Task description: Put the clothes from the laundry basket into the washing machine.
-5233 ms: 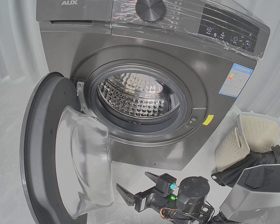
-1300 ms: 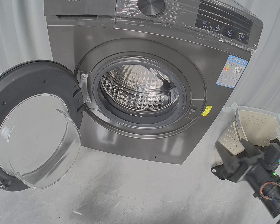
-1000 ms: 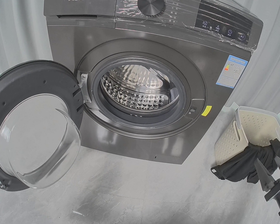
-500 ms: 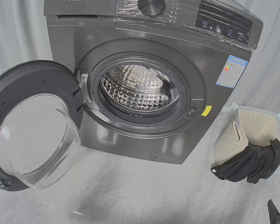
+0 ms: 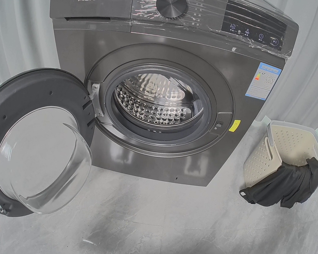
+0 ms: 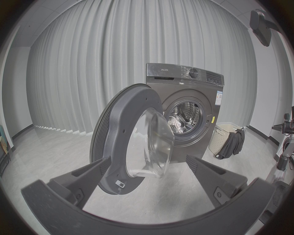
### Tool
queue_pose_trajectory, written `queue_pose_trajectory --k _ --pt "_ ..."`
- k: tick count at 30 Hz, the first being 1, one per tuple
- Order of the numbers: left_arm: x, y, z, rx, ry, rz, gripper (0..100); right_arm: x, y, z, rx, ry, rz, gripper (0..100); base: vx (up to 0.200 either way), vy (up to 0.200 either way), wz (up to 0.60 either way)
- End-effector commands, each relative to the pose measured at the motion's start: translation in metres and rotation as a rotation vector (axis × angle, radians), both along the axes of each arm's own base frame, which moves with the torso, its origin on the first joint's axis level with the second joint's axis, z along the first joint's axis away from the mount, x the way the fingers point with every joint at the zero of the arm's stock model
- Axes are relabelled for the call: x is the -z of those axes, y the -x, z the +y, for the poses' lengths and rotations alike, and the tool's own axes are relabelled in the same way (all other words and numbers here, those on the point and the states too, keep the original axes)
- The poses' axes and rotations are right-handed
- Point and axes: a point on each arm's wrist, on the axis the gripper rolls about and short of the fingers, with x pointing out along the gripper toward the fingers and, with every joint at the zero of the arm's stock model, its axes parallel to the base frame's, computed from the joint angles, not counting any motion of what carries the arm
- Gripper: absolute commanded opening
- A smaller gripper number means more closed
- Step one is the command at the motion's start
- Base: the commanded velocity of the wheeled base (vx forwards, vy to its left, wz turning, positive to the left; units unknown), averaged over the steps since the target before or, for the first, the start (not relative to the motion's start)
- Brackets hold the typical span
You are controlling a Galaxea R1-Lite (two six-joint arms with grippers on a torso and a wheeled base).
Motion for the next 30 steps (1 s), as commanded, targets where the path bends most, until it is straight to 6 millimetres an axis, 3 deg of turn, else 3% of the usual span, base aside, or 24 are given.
queue_pose_trajectory --k 1,10,17,30 --pt "0.0052 0.0000 0.0000 0.000 0.000 0.000 100 0.0070 0.0069 0.0007 0.016 -0.001 -0.068 100 0.000 0.000 0.00" --pt "0.0052 -0.0002 0.0000 0.000 0.004 0.002 100 0.0083 0.0071 -0.0012 0.108 -0.050 -0.056 100 0.000 0.000 0.00" --pt "0.0053 0.0000 0.0000 0.001 0.003 0.002 100 0.0134 0.0068 0.0015 -0.019 -0.021 -0.005 100 0.000 0.000 0.00" --pt "0.0053 -0.0001 0.0000 0.001 0.004 0.003 100 0.0137 0.0067 0.0014 -0.015 -0.025 -0.005 100 0.000 -0.200 0.00"
